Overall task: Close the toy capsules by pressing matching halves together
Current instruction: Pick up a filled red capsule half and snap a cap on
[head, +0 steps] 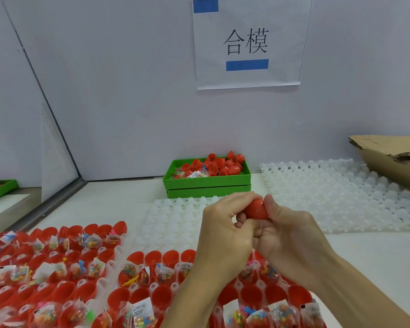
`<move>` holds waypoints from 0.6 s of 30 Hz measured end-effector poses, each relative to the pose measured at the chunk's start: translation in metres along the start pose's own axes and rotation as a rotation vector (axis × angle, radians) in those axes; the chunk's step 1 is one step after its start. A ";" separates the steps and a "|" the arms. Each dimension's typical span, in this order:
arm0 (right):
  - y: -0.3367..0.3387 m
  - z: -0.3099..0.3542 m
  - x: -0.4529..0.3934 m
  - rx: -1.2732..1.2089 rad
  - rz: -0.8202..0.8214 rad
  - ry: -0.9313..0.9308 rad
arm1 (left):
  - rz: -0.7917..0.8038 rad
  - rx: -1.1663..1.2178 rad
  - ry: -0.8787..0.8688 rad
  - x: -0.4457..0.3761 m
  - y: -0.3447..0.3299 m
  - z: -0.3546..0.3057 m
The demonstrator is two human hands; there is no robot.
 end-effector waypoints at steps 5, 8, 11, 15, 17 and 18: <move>0.005 0.008 0.000 0.112 0.012 0.059 | 0.164 0.178 0.161 0.000 -0.004 0.015; 0.001 0.035 0.007 0.664 -0.097 0.380 | 0.060 0.417 0.357 -0.001 0.003 0.031; -0.011 0.049 0.018 1.213 -0.176 0.673 | -0.012 0.503 0.640 0.007 0.000 0.053; -0.017 0.046 0.023 1.445 -0.147 0.820 | 0.112 0.632 0.763 0.016 -0.019 0.056; -0.018 0.044 0.022 1.467 -0.118 0.820 | 0.153 0.630 0.741 0.016 -0.024 0.053; -0.019 0.044 0.021 1.469 -0.107 0.818 | 0.159 0.618 0.726 0.015 -0.025 0.053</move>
Point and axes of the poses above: each hand's wrist, its own x-axis away from the middle knuckle, its own y-axis out of the back of the hand, z = x × y, the point moved 9 cm from there along -x, towards the middle knuckle, and after that the axes turned 1 degree about -x, right-handed, at the moved point
